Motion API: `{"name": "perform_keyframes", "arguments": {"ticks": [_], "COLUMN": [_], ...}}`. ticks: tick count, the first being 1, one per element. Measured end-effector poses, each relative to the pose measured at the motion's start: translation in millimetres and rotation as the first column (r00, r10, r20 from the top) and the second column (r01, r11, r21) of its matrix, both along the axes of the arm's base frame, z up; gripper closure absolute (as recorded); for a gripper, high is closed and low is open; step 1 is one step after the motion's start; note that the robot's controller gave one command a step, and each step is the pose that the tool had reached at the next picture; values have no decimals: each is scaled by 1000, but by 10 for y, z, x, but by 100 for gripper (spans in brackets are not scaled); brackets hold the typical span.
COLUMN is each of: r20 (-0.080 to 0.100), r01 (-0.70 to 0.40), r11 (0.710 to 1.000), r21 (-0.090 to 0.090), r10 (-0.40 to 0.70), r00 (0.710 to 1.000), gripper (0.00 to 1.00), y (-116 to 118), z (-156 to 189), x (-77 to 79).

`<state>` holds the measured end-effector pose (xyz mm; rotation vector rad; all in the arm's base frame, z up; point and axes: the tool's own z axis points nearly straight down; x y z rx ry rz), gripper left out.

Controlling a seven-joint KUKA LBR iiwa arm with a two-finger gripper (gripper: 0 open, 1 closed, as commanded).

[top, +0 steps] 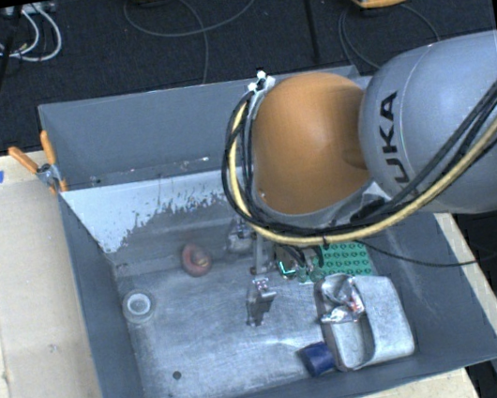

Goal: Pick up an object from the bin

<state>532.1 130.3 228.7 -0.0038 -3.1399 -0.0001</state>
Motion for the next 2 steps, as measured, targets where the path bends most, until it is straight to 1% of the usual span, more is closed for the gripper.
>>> {"name": "perform_keyframes", "arguments": {"ticks": [1,2], "r20": [2,-2], "r01": [-190,-353], "r11": [982,936], "r21": [0,-1], "r10": [190,353], "r00": [982,936], "gripper": [0,0], "y": [-98,-786], "z": [-475,-902], "x": [757,718]}}
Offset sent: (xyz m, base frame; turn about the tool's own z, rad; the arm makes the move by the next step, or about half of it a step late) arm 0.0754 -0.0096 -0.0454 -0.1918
